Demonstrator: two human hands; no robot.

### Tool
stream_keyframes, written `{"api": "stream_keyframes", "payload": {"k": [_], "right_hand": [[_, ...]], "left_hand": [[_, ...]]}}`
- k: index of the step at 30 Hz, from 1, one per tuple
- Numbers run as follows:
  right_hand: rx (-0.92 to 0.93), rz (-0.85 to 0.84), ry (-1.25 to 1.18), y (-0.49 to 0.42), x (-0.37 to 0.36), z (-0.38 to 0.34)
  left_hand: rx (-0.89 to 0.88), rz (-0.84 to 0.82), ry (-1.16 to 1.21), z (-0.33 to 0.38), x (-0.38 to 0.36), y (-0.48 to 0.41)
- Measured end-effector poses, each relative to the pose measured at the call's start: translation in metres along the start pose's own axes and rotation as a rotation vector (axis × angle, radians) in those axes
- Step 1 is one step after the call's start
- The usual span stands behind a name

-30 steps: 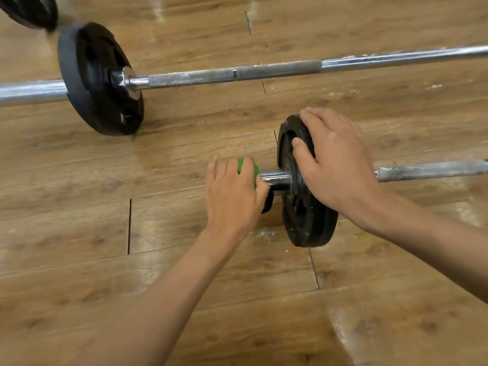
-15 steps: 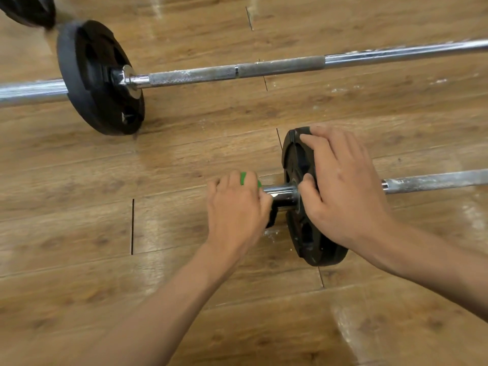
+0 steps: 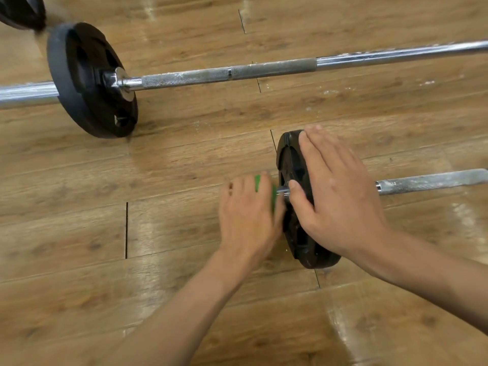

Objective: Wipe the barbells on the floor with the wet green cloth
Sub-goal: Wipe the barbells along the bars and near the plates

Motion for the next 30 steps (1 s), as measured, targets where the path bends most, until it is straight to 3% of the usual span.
{"api": "stream_keyframes", "payload": {"k": [4, 9, 14, 18, 21, 26, 30], "right_hand": [[0.014, -0.023, -0.041, 0.003, -0.001, 0.003], [-0.005, -0.009, -0.115, -0.002, -0.001, 0.006], [-0.027, 0.023, -0.163, -0.004, -0.001, 0.005], [-0.012, 0.039, -0.173, -0.002, 0.000, 0.006], [0.003, 0.042, -0.193, 0.001, 0.001, 0.006], [0.000, 0.045, -0.207, 0.002, 0.000, 0.006], [-0.024, 0.060, -0.221, -0.001, -0.001, 0.004]], "left_hand": [[-0.149, 0.074, 0.029, 0.008, -0.001, 0.001], [0.007, 0.111, -0.069, -0.027, 0.003, 0.005], [0.033, 0.124, -0.035, -0.001, -0.003, 0.013], [-0.138, 0.186, 0.123, 0.027, -0.004, -0.003], [-0.250, 0.161, 0.077, 0.019, -0.006, -0.005], [0.013, 0.057, 0.034, -0.025, 0.003, -0.006], [0.035, 0.118, -0.003, -0.022, 0.006, -0.006]]}}
Point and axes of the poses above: each hand's wrist, its own y-axis away from the middle knuckle, its own x-axis out of the back of the hand, z = x × y, the point moved 5 cm from there along -y, towards the middle knuckle, and after that the axes turned 1 degree about x, right-handed, at the moved point
